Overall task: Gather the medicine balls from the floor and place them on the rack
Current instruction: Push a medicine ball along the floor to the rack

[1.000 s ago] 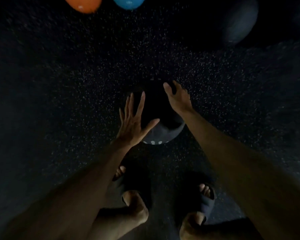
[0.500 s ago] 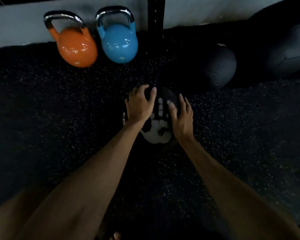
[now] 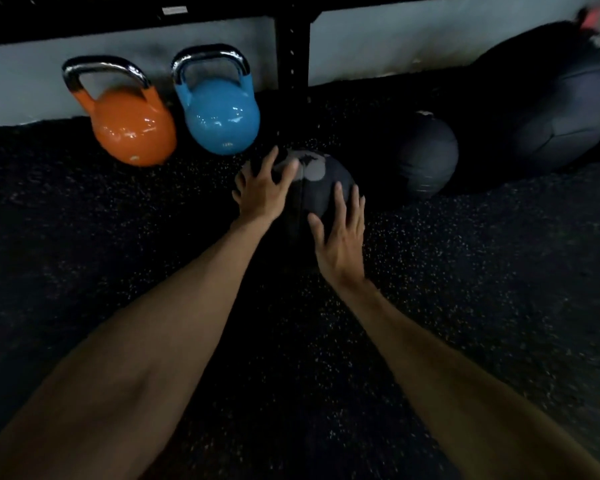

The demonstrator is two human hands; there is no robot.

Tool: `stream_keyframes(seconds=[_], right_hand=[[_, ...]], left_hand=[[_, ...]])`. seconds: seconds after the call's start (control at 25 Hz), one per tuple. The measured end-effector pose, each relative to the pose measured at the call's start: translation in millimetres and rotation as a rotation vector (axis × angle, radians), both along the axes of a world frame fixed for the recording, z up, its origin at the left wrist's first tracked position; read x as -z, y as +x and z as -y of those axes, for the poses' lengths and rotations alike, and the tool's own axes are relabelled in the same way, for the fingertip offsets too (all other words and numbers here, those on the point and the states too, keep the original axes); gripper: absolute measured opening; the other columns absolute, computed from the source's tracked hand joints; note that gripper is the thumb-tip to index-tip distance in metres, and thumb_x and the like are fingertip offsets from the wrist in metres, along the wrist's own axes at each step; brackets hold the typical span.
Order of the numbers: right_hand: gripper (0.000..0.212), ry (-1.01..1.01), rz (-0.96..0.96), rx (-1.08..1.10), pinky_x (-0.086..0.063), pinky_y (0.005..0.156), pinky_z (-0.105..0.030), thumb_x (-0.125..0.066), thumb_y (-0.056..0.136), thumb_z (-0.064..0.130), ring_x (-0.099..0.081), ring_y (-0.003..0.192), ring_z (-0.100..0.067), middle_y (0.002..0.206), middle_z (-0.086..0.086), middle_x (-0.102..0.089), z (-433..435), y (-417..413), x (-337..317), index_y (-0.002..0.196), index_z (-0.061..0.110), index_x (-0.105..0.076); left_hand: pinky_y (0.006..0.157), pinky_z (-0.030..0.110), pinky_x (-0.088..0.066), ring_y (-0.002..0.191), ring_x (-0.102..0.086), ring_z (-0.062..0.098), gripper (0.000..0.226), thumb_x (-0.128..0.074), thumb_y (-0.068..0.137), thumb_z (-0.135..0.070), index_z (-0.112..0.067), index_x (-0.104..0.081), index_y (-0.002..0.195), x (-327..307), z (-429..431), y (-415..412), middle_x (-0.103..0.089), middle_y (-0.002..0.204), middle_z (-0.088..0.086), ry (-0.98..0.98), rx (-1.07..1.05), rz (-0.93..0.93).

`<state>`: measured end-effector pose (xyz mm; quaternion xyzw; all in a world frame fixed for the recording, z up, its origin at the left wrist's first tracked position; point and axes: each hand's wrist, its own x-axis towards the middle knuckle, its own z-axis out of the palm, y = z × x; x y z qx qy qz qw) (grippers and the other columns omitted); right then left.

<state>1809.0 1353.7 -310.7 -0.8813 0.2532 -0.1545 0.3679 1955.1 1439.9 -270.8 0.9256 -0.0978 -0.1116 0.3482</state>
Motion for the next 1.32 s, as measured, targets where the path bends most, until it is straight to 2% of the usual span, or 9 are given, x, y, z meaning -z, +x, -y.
stream_keyframes(seconds=[0.12, 0.28, 0.56, 0.64, 0.76, 0.96, 1.12, 1.24, 1.32], right_hand=[[0.069, 0.11, -0.112, 0.0, -0.005, 0.12, -0.061, -0.028, 0.101, 0.065, 0.009, 0.155, -0.025, 0.169, -0.001, 0.006, 28, 49, -15, 0.159, 0.038, -0.003], [0.071, 0.241, -0.205, 0.052, -0.009, 0.119, -0.066, -0.026, 0.1, 0.065, -0.001, 0.155, -0.03, 0.168, -0.009, -0.006, 73, 118, -37, 0.16, 0.031, -0.012], [0.061, 0.1, -0.092, -0.035, 0.0, 0.126, -0.044, -0.021, 0.108, 0.044, 0.002, 0.155, -0.033, 0.167, -0.015, -0.005, 73, 76, 6, 0.159, 0.01, -0.017], [0.064, 0.208, -0.001, 0.046, -0.008, 0.123, -0.039, -0.03, 0.106, 0.047, 0.0, 0.155, -0.029, 0.168, -0.012, -0.001, 68, 60, 24, 0.16, 0.016, -0.013], [0.07, 0.337, -0.052, 0.072, -0.023, 0.117, -0.031, -0.046, 0.105, 0.031, -0.011, 0.154, -0.027, 0.168, -0.011, 0.0, 96, 61, 30, 0.161, 0.019, -0.005], [0.068, 0.319, -0.119, 0.064, -0.032, 0.117, -0.039, -0.05, 0.103, 0.024, -0.031, 0.147, -0.032, 0.158, -0.016, -0.034, 109, 44, 21, 0.158, 0.005, -0.016], [0.031, 0.242, -0.242, 0.091, -0.046, 0.084, -0.035, -0.046, 0.103, 0.017, -0.061, 0.11, -0.034, 0.122, -0.017, -0.064, 100, -20, -31, 0.128, 0.003, -0.056], [0.026, 0.242, -0.416, 0.077, -0.052, 0.078, -0.036, -0.043, 0.101, 0.022, -0.064, 0.092, -0.029, 0.105, -0.011, -0.068, 94, -74, -101, 0.107, 0.008, -0.064], [0.025, 0.24, -0.507, 0.056, -0.052, 0.078, -0.037, -0.042, 0.1, 0.027, -0.063, 0.087, -0.028, 0.099, -0.01, -0.068, 90, -123, -172, 0.096, 0.013, -0.062]], left_hand=[[0.119, 0.065, -0.006, 0.152, -0.007, 0.037, 0.076, -0.039, 0.095, -0.067, -0.033, -0.015, 0.158, 6, 10, -6, -0.01, 0.165, 0.017, -0.002, -0.06, 0.008], [0.115, 0.073, -0.006, 0.153, 0.017, 0.027, 0.093, -0.046, 0.089, -0.071, -0.032, 0.0, 0.159, 44, -6, -46, 0.013, 0.167, 0.008, -0.003, 0.234, 0.12], [0.108, 0.078, -0.008, 0.153, 0.016, 0.025, 0.092, -0.061, 0.095, -0.047, -0.043, 0.008, 0.156, 22, 46, 4, 0.008, 0.168, 0.008, 0.104, 0.277, 0.102], [0.108, 0.079, -0.006, 0.153, 0.017, 0.026, 0.091, -0.06, 0.095, -0.048, -0.045, 0.007, 0.156, 8, 78, 14, 0.008, 0.168, 0.009, 0.189, 0.304, 0.083], [0.108, 0.08, -0.002, 0.153, 0.017, 0.028, 0.088, -0.06, 0.095, -0.047, -0.047, 0.003, 0.156, 1, 112, 13, 0.012, 0.167, 0.012, 0.231, 0.295, 0.091], [0.107, 0.079, 0.003, 0.152, 0.02, 0.028, 0.088, -0.064, 0.094, -0.04, -0.045, -0.003, 0.157, 14, 112, -13, 0.014, 0.166, 0.012, 0.209, 0.292, 0.153], [0.113, 0.07, -0.014, 0.154, -0.004, 0.031, 0.073, -0.064, 0.094, -0.024, -0.031, -0.026, 0.156, -14, 74, -47, -0.009, 0.167, 0.01, 0.218, 0.295, 0.161], [0.107, 0.051, -0.039, 0.136, -0.041, 0.035, 0.049, -0.06, 0.095, -0.02, -0.016, -0.047, 0.143, -75, 51, -86, -0.042, 0.146, 0.015, 0.326, 0.368, 0.103], [0.098, 0.043, -0.045, 0.124, -0.053, 0.035, 0.037, -0.058, 0.097, -0.021, -0.013, -0.056, 0.133, -144, 47, -126, -0.055, 0.134, 0.014, 0.405, 0.493, 0.001]])
